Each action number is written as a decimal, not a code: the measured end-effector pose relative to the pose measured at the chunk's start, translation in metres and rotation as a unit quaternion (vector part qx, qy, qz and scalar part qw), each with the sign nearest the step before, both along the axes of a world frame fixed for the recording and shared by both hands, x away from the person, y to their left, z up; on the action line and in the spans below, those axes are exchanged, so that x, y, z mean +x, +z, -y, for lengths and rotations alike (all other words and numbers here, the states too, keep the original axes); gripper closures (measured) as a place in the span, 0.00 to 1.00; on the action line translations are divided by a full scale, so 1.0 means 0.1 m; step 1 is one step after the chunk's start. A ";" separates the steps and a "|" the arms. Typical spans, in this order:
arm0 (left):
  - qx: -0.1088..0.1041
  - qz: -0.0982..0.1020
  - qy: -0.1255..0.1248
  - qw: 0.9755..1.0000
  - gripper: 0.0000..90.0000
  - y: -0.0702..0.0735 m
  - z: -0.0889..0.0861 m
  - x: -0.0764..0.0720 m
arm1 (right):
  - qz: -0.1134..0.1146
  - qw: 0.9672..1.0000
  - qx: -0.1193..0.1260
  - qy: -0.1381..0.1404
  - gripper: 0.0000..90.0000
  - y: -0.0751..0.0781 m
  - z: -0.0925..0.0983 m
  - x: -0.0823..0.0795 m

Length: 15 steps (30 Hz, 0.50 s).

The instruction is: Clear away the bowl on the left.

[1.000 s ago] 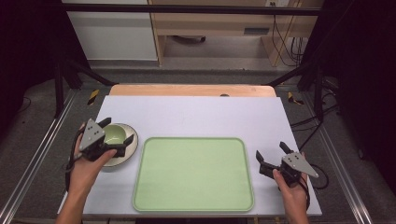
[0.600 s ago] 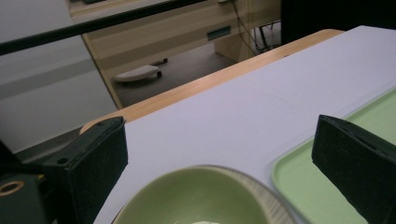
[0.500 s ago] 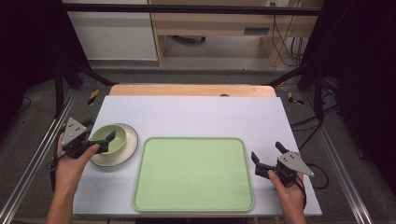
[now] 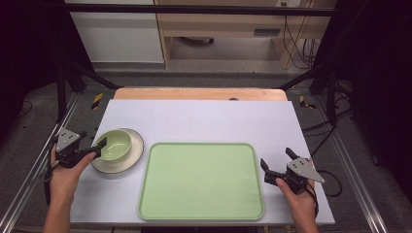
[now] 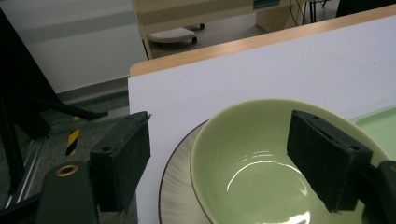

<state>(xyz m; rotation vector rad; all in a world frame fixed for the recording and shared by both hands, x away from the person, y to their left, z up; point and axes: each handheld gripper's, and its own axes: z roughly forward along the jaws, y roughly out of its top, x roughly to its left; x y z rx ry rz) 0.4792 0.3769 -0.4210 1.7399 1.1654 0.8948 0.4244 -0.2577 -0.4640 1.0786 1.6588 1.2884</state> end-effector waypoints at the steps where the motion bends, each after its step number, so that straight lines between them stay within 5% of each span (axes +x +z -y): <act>1: 0.000 0.000 0.000 1.000 0.26 0.00 0.00 0.00 | 0.000 1.000 0.000 0.000 0.04 0.00 0.00 0.00; 4: -0.002 -0.010 0.021 1.000 0.32 -0.03 0.01 0.02 | 0.000 1.000 -0.001 0.006 0.04 0.00 -0.01 0.00; 10: 0.012 -0.033 0.030 0.999 0.39 -0.11 0.04 0.05 | -0.003 1.000 -0.001 0.006 0.04 0.00 -0.01 0.00; 12: 0.008 -0.052 0.033 0.998 0.44 -0.15 0.01 0.06 | -0.003 1.000 -0.001 0.007 0.04 0.00 -0.01 0.00; 15: 0.004 -0.056 0.033 0.998 0.46 -0.18 0.00 0.06 | -0.004 1.000 -0.001 0.007 0.04 0.00 -0.01 0.00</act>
